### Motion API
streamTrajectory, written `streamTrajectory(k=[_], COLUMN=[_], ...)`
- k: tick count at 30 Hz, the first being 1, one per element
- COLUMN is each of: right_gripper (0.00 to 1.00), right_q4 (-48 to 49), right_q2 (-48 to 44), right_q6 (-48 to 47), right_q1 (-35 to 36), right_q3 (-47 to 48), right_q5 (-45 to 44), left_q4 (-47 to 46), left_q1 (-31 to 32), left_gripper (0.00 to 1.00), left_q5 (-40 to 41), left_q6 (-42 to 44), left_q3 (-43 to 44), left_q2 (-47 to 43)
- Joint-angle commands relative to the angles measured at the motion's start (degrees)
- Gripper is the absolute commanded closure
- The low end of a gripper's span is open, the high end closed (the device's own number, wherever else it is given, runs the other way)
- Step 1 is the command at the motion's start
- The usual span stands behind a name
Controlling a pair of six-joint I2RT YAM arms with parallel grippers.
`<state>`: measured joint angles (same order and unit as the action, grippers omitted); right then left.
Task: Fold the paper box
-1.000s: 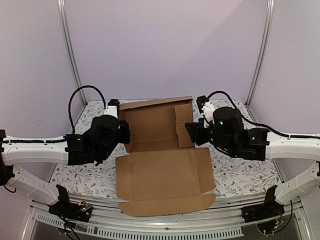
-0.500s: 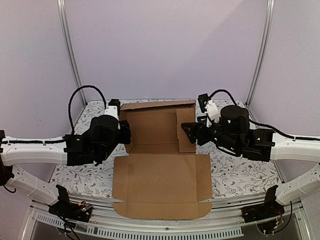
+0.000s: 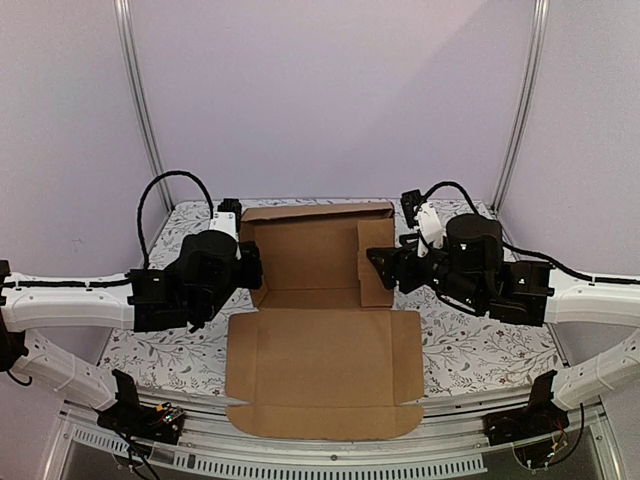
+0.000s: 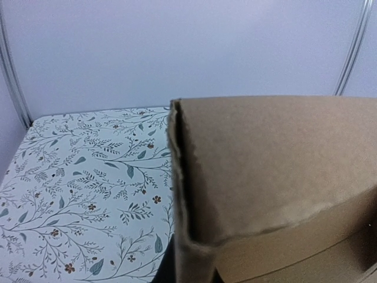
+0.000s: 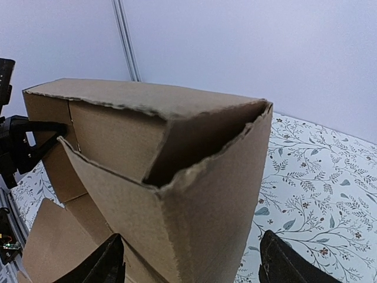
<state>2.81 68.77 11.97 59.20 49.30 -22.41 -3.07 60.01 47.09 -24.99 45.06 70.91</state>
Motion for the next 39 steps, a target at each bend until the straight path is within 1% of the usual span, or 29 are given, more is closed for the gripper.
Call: streamTrajectory(k=[1, 3, 5, 21, 24, 27, 29, 35, 39], right_gripper=[0.23, 0.23, 0.24, 0.23, 0.23, 0.23, 0.23, 0.21, 0.21], right_q4=[-0.51, -0.69, -0.71, -1.45, -2.69, -6.80, -8.54, -8.84, -8.70], right_q2=[-1.16, -1.48, -2.37, -5.90, -6.97, -7.26, -6.50, -5.49, -5.56], right_q6=[0.49, 0.14, -0.25, -0.04, -0.08, -0.04, 0.18, -0.40, -0.48], right_q1=[-0.49, -0.46, -0.44, -0.46, -0.49, -0.47, -0.48, -0.42, -0.46], right_q3=[-0.87, -1.06, -1.34, -3.68, -2.54, -0.33, 0.86, 0.52, -0.69], right_q5=[-4.62, -6.52, -6.43, 1.05, 0.58, -1.24, -3.00, -5.29, -4.85], left_q4=[-0.89, -0.67, -0.35, 2.38, 2.70, 2.89, 5.10, 5.69, 5.65], left_q1=[1.25, 1.25, 1.25, 1.25, 1.25, 1.20, 1.25, 1.25, 1.25], left_gripper=[1.00, 1.00, 1.00, 1.00, 1.00, 1.00, 1.00, 1.00, 1.00], left_q5=[-0.99, -0.89, -0.34, 4.41, 5.82, 7.11, 7.40, 7.15, 7.18], left_q6=[-0.29, -0.36, -0.34, -2.07, -2.29, -2.48, -2.62, -2.65, -2.83], left_q3=[0.32, 0.30, 0.31, 2.85, 2.96, 3.72, 4.25, 5.13, 4.91], left_q2=[-0.44, -0.29, 0.02, 3.81, 4.49, 5.51, 5.95, 6.52, 6.43])
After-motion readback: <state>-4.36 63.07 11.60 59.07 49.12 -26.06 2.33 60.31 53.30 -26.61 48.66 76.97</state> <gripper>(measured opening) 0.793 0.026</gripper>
